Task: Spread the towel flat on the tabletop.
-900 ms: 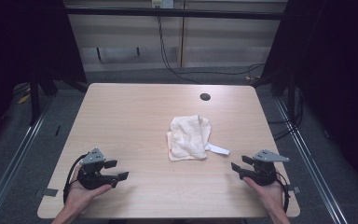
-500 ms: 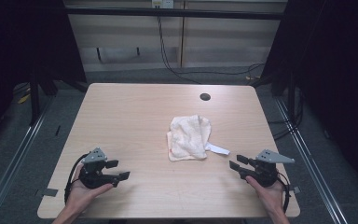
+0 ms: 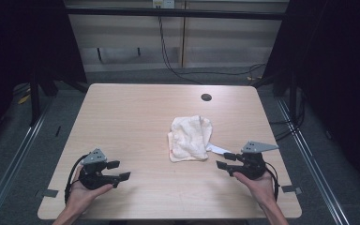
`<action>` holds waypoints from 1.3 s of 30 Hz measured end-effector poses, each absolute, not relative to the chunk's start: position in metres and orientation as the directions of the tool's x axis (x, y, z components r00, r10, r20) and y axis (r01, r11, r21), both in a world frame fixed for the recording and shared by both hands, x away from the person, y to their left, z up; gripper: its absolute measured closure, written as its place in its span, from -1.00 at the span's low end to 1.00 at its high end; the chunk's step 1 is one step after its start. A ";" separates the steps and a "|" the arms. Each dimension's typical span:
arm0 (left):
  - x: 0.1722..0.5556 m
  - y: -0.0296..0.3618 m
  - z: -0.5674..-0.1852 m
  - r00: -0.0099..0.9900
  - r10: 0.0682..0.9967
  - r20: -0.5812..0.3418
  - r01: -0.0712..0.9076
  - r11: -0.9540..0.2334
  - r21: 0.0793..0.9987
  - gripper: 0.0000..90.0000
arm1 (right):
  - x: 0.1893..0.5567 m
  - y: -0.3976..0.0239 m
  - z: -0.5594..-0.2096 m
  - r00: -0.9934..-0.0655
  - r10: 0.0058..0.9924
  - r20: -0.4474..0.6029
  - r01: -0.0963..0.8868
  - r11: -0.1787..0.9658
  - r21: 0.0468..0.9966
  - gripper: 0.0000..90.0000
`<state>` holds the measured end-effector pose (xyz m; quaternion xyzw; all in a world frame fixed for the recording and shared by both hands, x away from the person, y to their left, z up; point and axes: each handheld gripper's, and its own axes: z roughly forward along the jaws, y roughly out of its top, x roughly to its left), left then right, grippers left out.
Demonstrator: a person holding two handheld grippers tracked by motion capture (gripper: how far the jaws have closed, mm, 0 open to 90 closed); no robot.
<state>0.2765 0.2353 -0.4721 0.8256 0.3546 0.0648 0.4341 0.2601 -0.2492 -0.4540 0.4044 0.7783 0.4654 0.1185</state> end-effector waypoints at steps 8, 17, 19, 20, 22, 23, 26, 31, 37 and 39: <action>0.276 0.235 -0.472 0.744 0.638 -0.198 0.526 -0.376 0.763 -0.29 | 0.301 -0.229 -0.442 -0.693 0.702 0.165 0.486 0.286 0.826 0.02; 0.277 0.238 -0.471 0.735 0.645 -0.207 0.533 -0.362 0.764 -0.25 | 0.340 -0.202 -0.447 -0.694 0.705 0.148 0.508 0.333 0.795 -0.22; 0.277 0.238 -0.471 0.736 0.645 -0.205 0.531 -0.362 0.766 -0.27 | 0.349 -0.197 -0.452 -0.685 0.715 0.137 0.514 0.341 0.787 -0.27; 0.277 0.239 -0.471 0.738 0.644 -0.203 0.529 -0.365 0.766 -0.28 | 0.354 -0.195 -0.456 -0.687 0.712 0.145 0.523 0.346 0.779 -0.28; 0.277 0.239 -0.471 0.738 0.642 -0.205 0.529 -0.363 0.767 -0.29 | 0.362 -0.190 -0.463 -0.686 0.714 0.140 0.535 0.365 0.762 -0.34; 0.277 0.239 -0.471 0.738 0.643 -0.203 0.528 -0.363 0.768 -0.29 | 0.365 -0.188 -0.467 -0.686 0.712 0.149 0.544 0.367 0.755 -0.37; 0.278 0.240 -0.471 0.736 0.645 -0.205 0.529 -0.359 0.769 -0.29 | 0.374 -0.182 -0.474 -0.687 0.712 0.145 0.557 0.388 0.735 -0.44; 0.277 0.240 -0.471 0.740 0.641 -0.204 0.524 -0.359 0.772 -0.28 | 0.382 -0.172 -0.486 -0.688 0.713 0.134 0.557 0.401 0.727 -0.42; 0.277 0.240 -0.471 0.737 0.644 -0.204 0.525 -0.356 0.773 -0.29 | 0.386 -0.167 -0.504 -0.694 0.712 0.110 0.564 0.442 0.697 -0.31; 0.277 0.241 -0.471 0.735 0.646 -0.204 0.528 -0.358 0.770 -0.28 | 0.387 -0.167 -0.504 -0.689 0.718 0.098 0.560 0.441 0.701 -0.16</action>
